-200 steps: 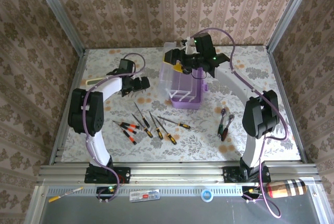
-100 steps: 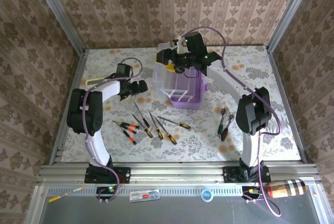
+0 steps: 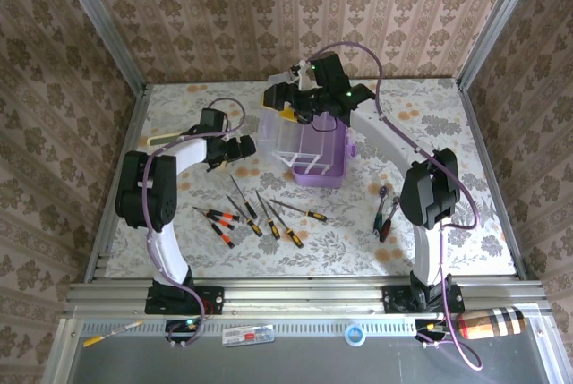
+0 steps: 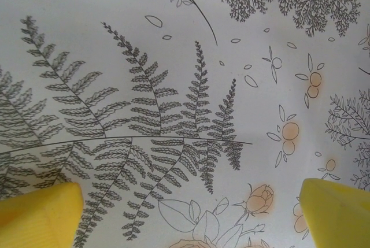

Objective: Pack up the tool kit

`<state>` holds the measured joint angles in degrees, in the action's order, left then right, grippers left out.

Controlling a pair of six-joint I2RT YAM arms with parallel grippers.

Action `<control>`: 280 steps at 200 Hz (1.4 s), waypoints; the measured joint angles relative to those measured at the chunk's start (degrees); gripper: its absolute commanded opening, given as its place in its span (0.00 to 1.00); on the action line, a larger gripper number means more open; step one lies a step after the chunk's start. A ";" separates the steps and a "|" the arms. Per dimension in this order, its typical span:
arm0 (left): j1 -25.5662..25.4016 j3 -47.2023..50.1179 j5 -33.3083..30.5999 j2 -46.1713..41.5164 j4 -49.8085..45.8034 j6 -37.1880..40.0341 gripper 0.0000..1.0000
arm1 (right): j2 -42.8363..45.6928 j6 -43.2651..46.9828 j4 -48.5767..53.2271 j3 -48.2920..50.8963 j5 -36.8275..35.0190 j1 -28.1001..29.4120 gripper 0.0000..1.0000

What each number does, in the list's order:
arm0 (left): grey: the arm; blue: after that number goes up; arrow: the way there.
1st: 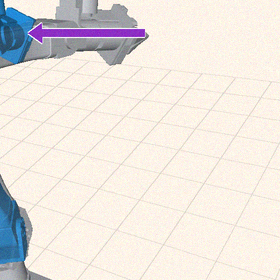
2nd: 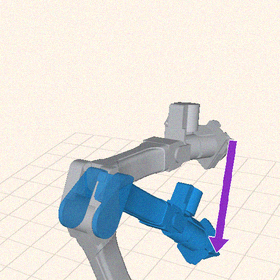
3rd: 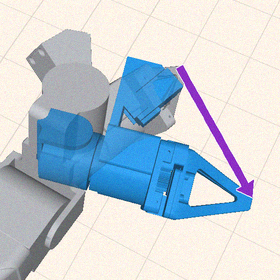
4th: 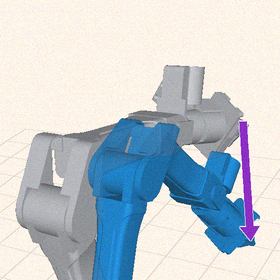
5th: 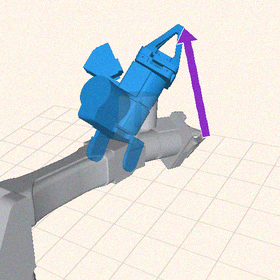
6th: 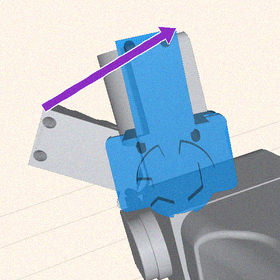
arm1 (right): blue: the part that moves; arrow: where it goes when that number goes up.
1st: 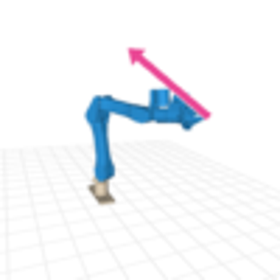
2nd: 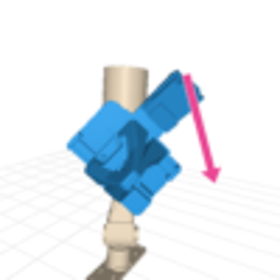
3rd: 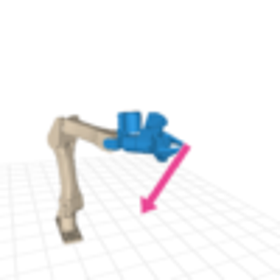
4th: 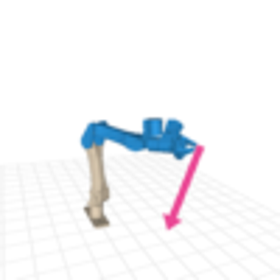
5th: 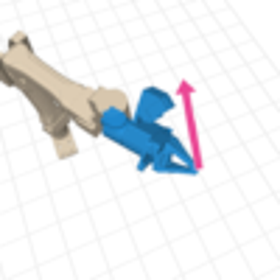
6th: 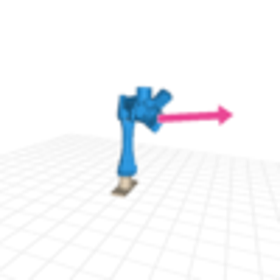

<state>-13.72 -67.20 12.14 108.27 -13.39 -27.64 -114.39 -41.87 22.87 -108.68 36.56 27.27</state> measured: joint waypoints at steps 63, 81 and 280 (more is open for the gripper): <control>0.46 0.44 0.70 0.09 0.85 -0.48 0.97 | 2.89 5.38 4.85 0.61 -6.32 -0.90 0.85; 0.66 0.44 1.57 0.09 1.03 -0.63 0.97 | 5.84 6.47 5.25 5.09 -8.90 -2.10 0.84; 0.63 -3.52 3.48 -0.11 -0.50 -0.59 0.97 | 13.44 12.09 2.80 29.44 -26.29 -16.48 0.77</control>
<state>-13.08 -70.72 15.62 108.16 -13.89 -28.23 -100.95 -29.78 25.67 -79.24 10.26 10.79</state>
